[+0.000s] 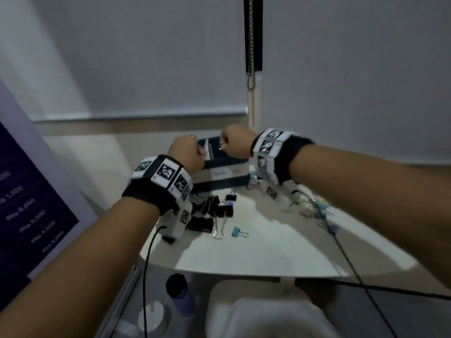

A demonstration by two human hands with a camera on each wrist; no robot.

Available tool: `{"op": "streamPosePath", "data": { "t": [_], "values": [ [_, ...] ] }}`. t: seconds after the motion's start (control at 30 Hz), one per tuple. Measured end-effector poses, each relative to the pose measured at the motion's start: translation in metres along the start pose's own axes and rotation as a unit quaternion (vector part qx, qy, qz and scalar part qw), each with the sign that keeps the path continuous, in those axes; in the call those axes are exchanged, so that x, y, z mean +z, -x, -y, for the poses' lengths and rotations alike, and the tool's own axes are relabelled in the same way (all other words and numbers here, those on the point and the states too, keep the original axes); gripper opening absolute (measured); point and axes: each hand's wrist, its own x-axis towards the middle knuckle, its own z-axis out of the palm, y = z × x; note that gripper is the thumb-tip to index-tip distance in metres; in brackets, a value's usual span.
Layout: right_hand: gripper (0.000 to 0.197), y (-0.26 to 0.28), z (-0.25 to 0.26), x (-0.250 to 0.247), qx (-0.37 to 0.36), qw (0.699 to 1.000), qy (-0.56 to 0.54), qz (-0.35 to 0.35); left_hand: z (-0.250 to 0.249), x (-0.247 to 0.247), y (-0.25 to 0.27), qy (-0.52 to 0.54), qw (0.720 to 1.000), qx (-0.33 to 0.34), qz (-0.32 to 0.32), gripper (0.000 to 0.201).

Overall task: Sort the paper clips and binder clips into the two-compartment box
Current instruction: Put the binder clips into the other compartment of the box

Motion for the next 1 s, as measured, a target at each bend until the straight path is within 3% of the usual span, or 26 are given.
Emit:
{"op": "streamPosePath", "data": {
  "t": [0.1, 0.2, 0.3, 0.4, 0.5, 0.57, 0.63, 0.7, 0.77, 0.9, 1.0],
  "values": [
    [0.011, -0.029, 0.035, 0.012, -0.019, 0.999, -0.017, -0.023, 0.029, -0.008, -0.015, 0.015, 0.995, -0.084, -0.043, 0.022],
    [0.016, -0.048, 0.047, 0.03, -0.009, 0.998, -0.045, -0.032, 0.045, -0.006, -0.025, 0.029, 0.993, -0.108, -0.034, 0.015],
    [0.019, -0.049, 0.042, 0.035, -0.014, 0.997, -0.07, 0.009, 0.05, 0.0, -0.028, 0.039, 0.996, -0.081, 0.005, 0.016],
    [0.029, -0.034, 0.029, 0.026, -0.073, 0.995, -0.048, 0.05, 0.048, 0.002, -0.025, 0.041, 0.998, -0.04, 0.023, 0.023],
    [0.03, 0.001, 0.007, 0.011, -0.094, 0.994, -0.049, 0.011, 0.047, 0.009, -0.012, 0.026, 0.999, 0.02, 0.003, 0.03],
    [0.021, 0.029, -0.018, 0.008, -0.065, 0.997, -0.035, -0.001, 0.051, 0.012, 0.0, 0.027, 0.998, 0.03, 0.038, 0.034],
    [0.016, 0.057, -0.047, 0.011, -0.025, 0.997, 0.024, 0.064, 0.058, 0.014, 0.009, -0.013, 0.993, 0.038, 0.107, 0.039],
    [0.025, 0.078, -0.072, 0.021, 0.013, 0.985, 0.084, 0.153, 0.064, 0.012, 0.012, -0.058, 0.984, 0.043, 0.164, 0.045],
    [0.027, 0.09, -0.088, 0.03, 0.044, 0.974, 0.072, 0.21, 0.069, 0.009, 0.013, -0.077, 0.978, 0.048, 0.19, 0.051],
    [0.032, 0.097, -0.096, 0.042, 0.027, 0.978, 0.037, 0.204, 0.079, 0.012, 0.019, -0.028, 0.981, 0.083, 0.171, 0.058],
    [0.04, 0.098, -0.085, 0.04, 0.01, 0.969, 0.053, 0.243, 0.088, 0.014, 0.025, 0.02, 0.988, 0.048, 0.146, 0.059]
  ]
}}
